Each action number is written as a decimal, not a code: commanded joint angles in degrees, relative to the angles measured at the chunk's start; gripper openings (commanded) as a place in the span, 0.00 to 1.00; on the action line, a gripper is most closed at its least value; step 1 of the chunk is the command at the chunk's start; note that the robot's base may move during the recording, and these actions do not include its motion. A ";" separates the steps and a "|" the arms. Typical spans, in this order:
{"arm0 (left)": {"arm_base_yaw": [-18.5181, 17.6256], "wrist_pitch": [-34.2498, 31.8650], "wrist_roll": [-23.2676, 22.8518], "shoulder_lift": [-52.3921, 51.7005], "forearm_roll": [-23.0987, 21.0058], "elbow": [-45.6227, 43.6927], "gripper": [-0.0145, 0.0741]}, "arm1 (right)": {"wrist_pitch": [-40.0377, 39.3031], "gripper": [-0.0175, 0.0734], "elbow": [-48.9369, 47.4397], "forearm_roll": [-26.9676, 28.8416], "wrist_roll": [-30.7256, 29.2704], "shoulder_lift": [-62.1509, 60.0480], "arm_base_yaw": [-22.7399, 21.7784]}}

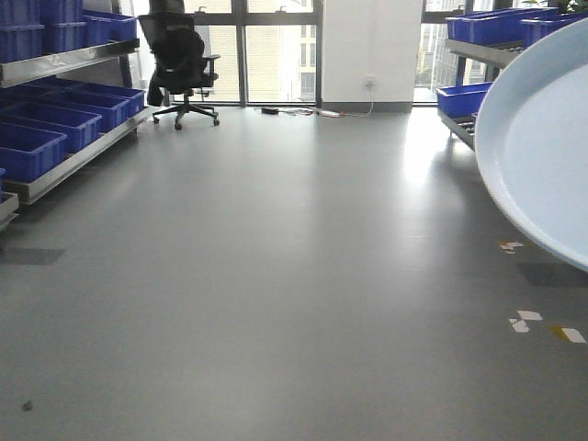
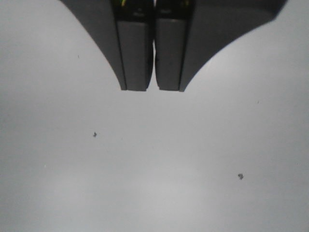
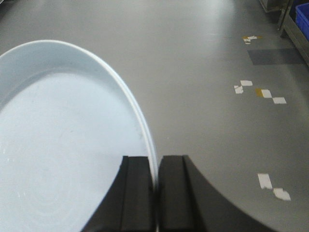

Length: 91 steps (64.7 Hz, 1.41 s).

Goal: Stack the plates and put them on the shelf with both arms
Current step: 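Drive the base to the shelf rack while holding the plates in the right gripper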

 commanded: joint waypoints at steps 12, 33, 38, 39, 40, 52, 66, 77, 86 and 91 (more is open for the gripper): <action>-0.36 -3.08 -0.22 -0.16 0.94 -1.61 0.27 | -5.49 0.25 -1.85 -0.03 -0.22 -0.04 -0.41; -0.36 -3.08 -0.22 -0.16 0.94 -1.61 0.27 | -5.49 0.25 -1.85 -0.03 -0.22 -0.04 -0.41; -0.36 -3.08 -0.22 -0.16 0.94 -1.61 0.27 | -5.49 0.25 -1.85 -0.03 -0.22 -0.04 -0.41; -0.36 -3.08 -0.22 -0.16 0.94 -1.61 0.27 | -5.49 0.25 -1.85 -0.03 -0.22 -0.04 -0.41; -0.36 -3.08 -0.22 -0.16 0.94 -1.61 0.27 | -5.49 0.25 -1.85 -0.03 -0.22 -0.04 -0.41; -0.36 -3.08 -0.22 -0.16 0.94 -1.61 0.27 | -5.49 0.25 -1.85 -0.03 -0.22 -0.04 -0.41; -0.36 -3.12 -0.22 -0.16 0.94 -1.61 0.27 | -5.49 0.25 -1.85 -0.03 -0.22 -0.04 -0.41; -0.36 -3.22 -0.22 -0.16 0.94 -1.61 0.27 | -5.49 0.25 -1.85 -0.03 -0.22 -0.04 -0.41; -0.36 -3.22 -0.22 -0.16 0.94 -1.61 0.27 | -5.49 0.25 -1.85 -0.03 -0.22 -0.04 -0.41; -0.36 -3.22 -0.22 -0.16 0.94 -1.61 0.27 | -5.49 0.25 -1.85 -0.03 -0.22 -0.04 -0.41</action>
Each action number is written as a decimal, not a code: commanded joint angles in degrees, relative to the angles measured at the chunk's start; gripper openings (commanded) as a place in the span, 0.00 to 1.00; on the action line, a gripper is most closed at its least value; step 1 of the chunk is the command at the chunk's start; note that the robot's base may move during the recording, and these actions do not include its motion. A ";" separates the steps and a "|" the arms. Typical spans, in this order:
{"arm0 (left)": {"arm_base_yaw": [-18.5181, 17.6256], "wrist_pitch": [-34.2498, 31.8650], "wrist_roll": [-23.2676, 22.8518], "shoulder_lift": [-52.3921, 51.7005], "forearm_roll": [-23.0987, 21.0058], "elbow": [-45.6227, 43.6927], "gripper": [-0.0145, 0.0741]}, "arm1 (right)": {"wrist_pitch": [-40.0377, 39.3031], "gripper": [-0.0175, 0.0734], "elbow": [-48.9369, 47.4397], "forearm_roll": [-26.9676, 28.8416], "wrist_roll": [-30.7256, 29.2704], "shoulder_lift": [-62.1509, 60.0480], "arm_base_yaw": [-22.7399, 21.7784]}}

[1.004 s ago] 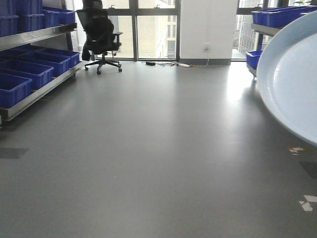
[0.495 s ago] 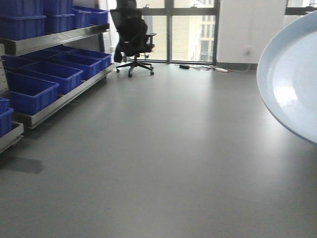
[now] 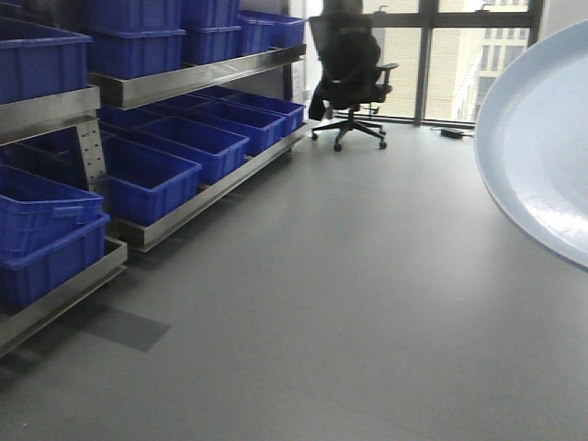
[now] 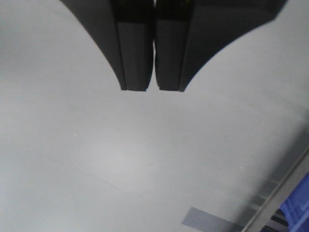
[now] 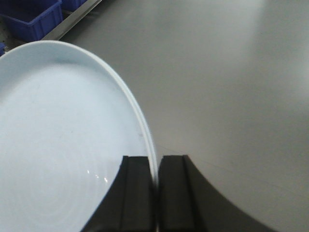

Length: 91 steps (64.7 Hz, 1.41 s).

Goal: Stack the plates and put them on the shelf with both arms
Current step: 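Drive the base to the shelf rack while holding the plates in the right gripper, then align the base in front of the blue bins on the shelf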

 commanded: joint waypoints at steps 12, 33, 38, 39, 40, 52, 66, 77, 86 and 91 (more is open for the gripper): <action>-0.36 -3.19 -0.22 -0.16 0.94 -1.61 0.27 | -5.49 0.25 -1.85 -0.03 -0.22 -0.04 -0.41; -0.36 -3.34 -0.22 -0.16 0.94 -1.61 0.27 | -5.49 0.25 -1.85 -0.03 -0.22 -0.04 -0.41; -0.36 -3.34 -0.22 -0.16 0.94 -1.61 0.27 | -5.49 0.25 -1.85 -0.03 -0.22 -0.04 -0.41; -0.36 -3.34 -0.22 -0.16 0.94 -1.61 0.27 | -5.49 0.25 -1.85 -0.03 -0.22 -0.04 -0.41; -0.36 -3.34 -0.22 -0.16 0.94 -1.61 0.27 | -5.49 0.25 -1.85 -0.03 -0.22 -0.04 -0.41; -0.36 -3.34 -0.22 -0.16 0.94 -1.61 0.27 | -5.49 0.25 -1.85 -0.03 -0.22 -0.04 -0.41; -0.36 -3.34 -0.22 -0.16 0.94 -1.61 0.27 | -5.43 0.25 -1.85 -0.03 -0.22 -0.04 -0.41; -0.36 -3.34 -0.22 -0.16 0.94 -1.61 0.27 | -5.49 0.25 -1.85 -0.03 -0.22 -0.04 -0.41; -0.36 -3.34 -0.22 -0.16 0.94 -1.61 0.27 | -5.49 0.25 -1.85 -0.03 -0.22 -0.04 -0.41; -0.36 -3.34 -0.22 -0.16 0.94 -1.61 0.27 | -5.49 0.25 -1.85 -0.03 -0.22 -0.04 -0.41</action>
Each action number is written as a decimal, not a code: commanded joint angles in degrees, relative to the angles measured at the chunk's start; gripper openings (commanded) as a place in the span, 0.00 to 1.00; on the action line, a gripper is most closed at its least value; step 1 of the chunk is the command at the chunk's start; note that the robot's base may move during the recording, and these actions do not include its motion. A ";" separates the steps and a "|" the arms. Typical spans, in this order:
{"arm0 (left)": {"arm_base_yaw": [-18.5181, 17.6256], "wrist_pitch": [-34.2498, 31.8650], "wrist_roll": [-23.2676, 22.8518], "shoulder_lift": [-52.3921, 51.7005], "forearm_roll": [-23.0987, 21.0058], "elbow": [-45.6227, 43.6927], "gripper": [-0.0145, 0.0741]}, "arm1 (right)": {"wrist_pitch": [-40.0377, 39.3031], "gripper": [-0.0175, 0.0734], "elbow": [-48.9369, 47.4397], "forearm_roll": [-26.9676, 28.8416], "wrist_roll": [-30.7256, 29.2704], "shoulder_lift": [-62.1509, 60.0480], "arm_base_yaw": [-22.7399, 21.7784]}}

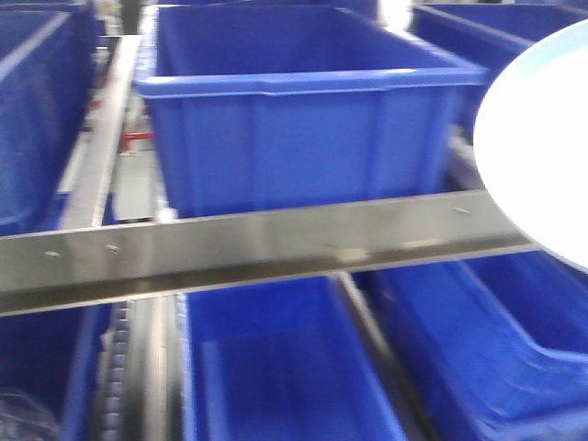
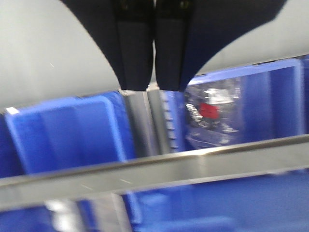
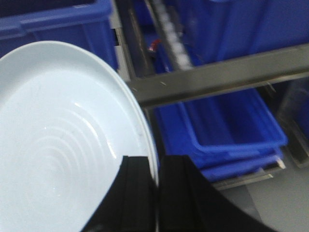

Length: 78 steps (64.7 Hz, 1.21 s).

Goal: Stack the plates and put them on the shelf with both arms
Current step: 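Align the base in front of the blue bins on the shelf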

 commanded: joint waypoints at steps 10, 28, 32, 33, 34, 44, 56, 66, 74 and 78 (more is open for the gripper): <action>-0.36 -2.99 -0.22 -0.27 0.94 -1.61 0.27 | -5.49 0.25 -1.85 -0.03 -0.22 -0.04 -0.41; -0.36 -2.99 -0.22 -0.27 0.94 -1.61 0.27 | -5.49 0.25 -1.85 -0.03 -0.22 -0.04 -0.41; -0.36 -2.99 -0.22 -0.27 0.94 -1.61 0.27 | -5.49 0.25 -1.85 -0.03 -0.22 -0.04 -0.41; -0.36 -2.99 -0.22 -0.27 0.94 -1.61 0.27 | -5.49 0.25 -1.85 -0.03 -0.22 -0.04 -0.41; -0.36 -2.99 -0.22 -0.27 0.94 -1.61 0.27 | -5.49 0.25 -1.85 -0.03 -0.22 0.01 -0.41; -0.36 -2.99 -0.22 -0.27 0.94 -1.61 0.27 | -5.49 0.25 -1.85 -0.03 -0.22 0.07 -0.41; -0.36 -2.99 -0.22 -0.27 0.94 -1.61 0.27 | -5.49 0.25 -1.85 -0.03 -0.22 0.07 -0.41; -0.36 -2.99 -0.22 -0.27 0.94 -1.61 0.27 | -5.49 0.25 -1.85 -0.03 -0.22 0.07 -0.41; -0.36 -2.99 -0.22 -0.27 0.94 -1.61 0.27 | -5.49 0.25 -1.85 -0.03 -0.22 0.07 -0.41; -0.36 -2.99 -0.22 -0.27 0.94 -1.61 0.27 | -5.49 0.25 -1.85 -0.03 -0.22 0.07 -0.41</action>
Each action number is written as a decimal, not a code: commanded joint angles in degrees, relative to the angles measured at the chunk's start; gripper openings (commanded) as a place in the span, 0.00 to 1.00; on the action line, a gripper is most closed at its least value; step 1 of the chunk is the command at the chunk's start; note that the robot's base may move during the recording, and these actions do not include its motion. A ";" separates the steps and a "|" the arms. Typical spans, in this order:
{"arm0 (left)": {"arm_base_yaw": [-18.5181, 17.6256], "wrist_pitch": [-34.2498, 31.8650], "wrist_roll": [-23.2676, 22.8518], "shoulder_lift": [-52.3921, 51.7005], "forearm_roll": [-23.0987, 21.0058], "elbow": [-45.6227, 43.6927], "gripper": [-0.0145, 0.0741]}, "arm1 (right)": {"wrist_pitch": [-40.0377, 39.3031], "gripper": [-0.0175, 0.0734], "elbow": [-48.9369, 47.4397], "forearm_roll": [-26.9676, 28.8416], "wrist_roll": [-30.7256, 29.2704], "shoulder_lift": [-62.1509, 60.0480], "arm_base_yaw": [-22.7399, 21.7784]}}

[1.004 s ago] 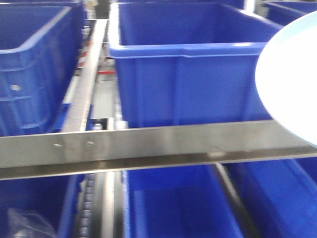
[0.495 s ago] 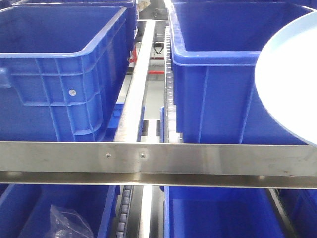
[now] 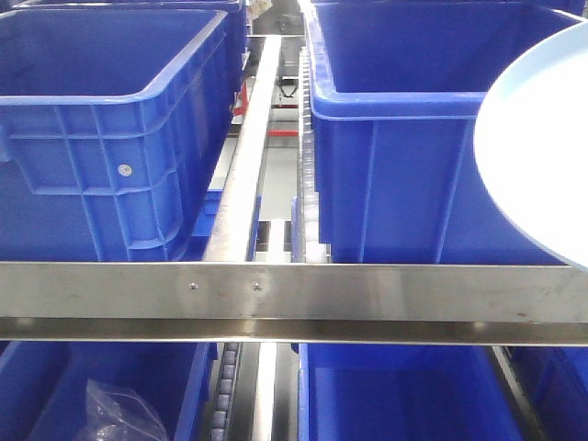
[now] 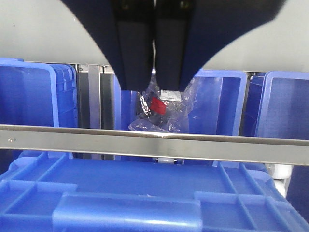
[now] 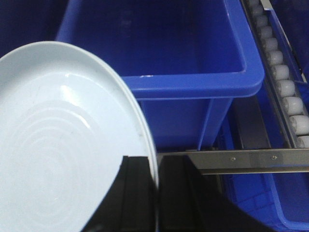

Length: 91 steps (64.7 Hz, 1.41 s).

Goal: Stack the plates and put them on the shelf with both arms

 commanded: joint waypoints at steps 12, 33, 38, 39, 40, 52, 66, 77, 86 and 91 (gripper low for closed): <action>-0.36 -2.99 -0.22 -0.27 0.94 -1.61 0.27 | -5.49 0.25 -1.85 -0.03 -0.22 0.07 -0.41; -0.36 -2.99 -0.22 -0.27 0.94 -1.61 0.27 | -5.49 0.25 -1.85 -0.03 -0.22 0.07 -0.41; -0.36 -2.99 -0.22 -0.27 0.94 -1.61 0.27 | -5.49 0.25 -1.85 -0.03 -0.22 0.07 -0.41; -0.36 -2.99 -0.22 -0.27 0.94 -1.61 0.27 | -5.49 0.25 -1.85 -0.03 -0.22 0.07 -0.41; -0.36 -2.99 -0.22 -0.27 0.94 -1.61 0.27 | -5.49 0.25 -1.85 -0.03 -0.22 0.07 -0.41; -0.36 -2.99 -0.22 -0.27 0.94 -1.61 0.27 | -7.77 0.25 -1.85 0.05 -0.22 0.15 -0.41; -0.36 -2.99 -0.22 -0.27 0.94 -1.61 0.27 | -16.35 0.25 -4.93 2.98 -0.21 3.20 -0.41; -0.36 -2.99 -0.22 -0.27 0.94 -1.61 0.27 | -16.42 0.25 -15.59 3.43 -0.21 13.59 -0.12; -0.36 -2.99 -0.22 -0.27 0.94 -1.61 0.27 | -16.07 0.25 -26.01 3.43 -0.21 24.99 -0.09; -0.36 -2.99 -0.22 -0.27 0.94 -1.61 0.27 | -16.18 0.25 -30.86 3.43 -0.21 30.57 -0.09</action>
